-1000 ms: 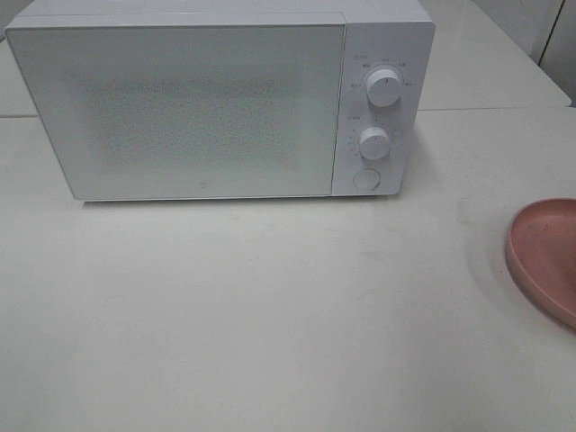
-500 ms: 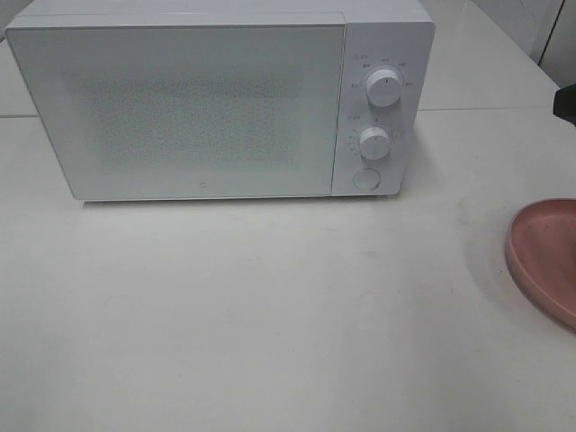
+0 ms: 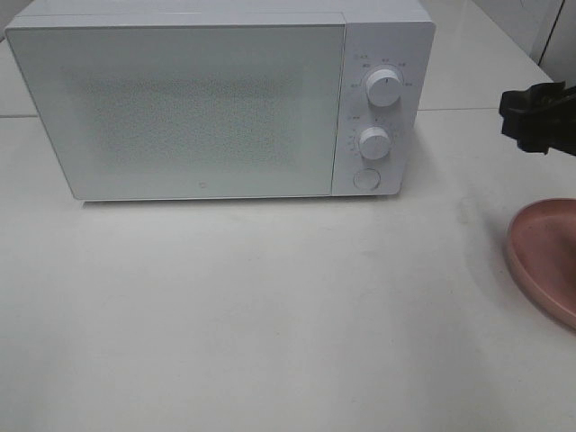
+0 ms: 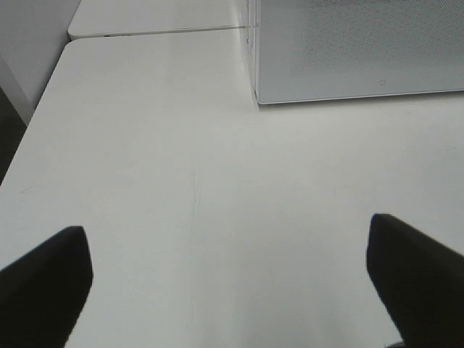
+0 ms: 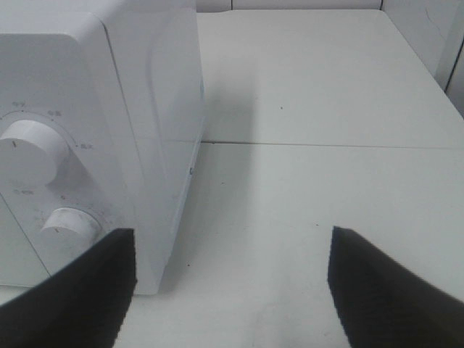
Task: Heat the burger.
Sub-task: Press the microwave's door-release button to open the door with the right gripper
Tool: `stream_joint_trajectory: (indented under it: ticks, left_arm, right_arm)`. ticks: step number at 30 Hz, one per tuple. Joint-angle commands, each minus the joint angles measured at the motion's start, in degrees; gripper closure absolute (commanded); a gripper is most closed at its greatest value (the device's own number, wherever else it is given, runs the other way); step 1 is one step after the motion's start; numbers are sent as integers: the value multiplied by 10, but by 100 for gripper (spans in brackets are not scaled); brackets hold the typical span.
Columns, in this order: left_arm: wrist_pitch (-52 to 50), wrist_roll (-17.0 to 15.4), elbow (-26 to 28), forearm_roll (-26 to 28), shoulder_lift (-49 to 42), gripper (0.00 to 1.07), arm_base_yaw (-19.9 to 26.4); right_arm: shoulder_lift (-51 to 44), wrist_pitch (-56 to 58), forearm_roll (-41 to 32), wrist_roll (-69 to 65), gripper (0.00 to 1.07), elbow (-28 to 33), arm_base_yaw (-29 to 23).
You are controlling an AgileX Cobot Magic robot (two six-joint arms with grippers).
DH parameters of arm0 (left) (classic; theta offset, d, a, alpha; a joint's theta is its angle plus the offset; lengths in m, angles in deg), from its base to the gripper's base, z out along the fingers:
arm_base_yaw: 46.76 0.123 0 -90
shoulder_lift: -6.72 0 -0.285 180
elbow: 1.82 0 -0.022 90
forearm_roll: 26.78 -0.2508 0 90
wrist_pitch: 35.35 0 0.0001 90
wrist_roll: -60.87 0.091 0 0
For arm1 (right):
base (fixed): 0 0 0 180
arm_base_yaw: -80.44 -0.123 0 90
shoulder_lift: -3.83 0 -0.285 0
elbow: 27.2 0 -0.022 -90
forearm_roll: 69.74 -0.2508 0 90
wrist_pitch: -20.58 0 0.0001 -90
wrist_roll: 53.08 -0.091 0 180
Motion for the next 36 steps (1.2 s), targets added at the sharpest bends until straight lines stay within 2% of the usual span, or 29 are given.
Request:
stream_joint_trajectory:
  ticks: [1, 4, 9, 12, 13, 15, 17, 22, 25, 30, 36]
  left_arm:
    - [-1, -3, -2, 1, -15, 9, -2]
    - [-1, -3, -2, 1, -15, 9, -2]
    - [-1, -3, -2, 1, -15, 9, -2]
    - [-1, -3, -2, 1, -15, 9, -2]
    - [-1, -3, -2, 1, -15, 9, -2]
    - [-1, -3, -2, 1, -15, 9, -2]
    - [-1, -3, -2, 1, -15, 9, -2]
    - [-1, -3, -2, 1, -15, 9, -2]
    - [-1, -3, -2, 1, -15, 9, -2]
    - [-1, -3, -2, 1, -15, 9, -2]
    - [-1, -3, -2, 1, -15, 9, -2]
  right_arm:
    - [27, -67, -46, 45, 32, 11, -33]
    - [42, -92, -76, 64, 32, 14, -53]
    - [88, -162, -168, 116, 32, 17, -125]
    - [101, -187, -197, 129, 32, 17, -148]
    - [115, -211, -226, 139, 32, 17, -175]
    - [123, -225, -237, 142, 32, 17, -185]
    - [146, -268, -280, 142, 32, 17, -228]
    - [185, -312, -325, 143, 32, 17, -271]
    - [194, -323, -331, 142, 32, 17, -279]
    - [239, -373, -372, 139, 32, 17, -337]
    - [259, -387, -398, 136, 32, 17, -360]
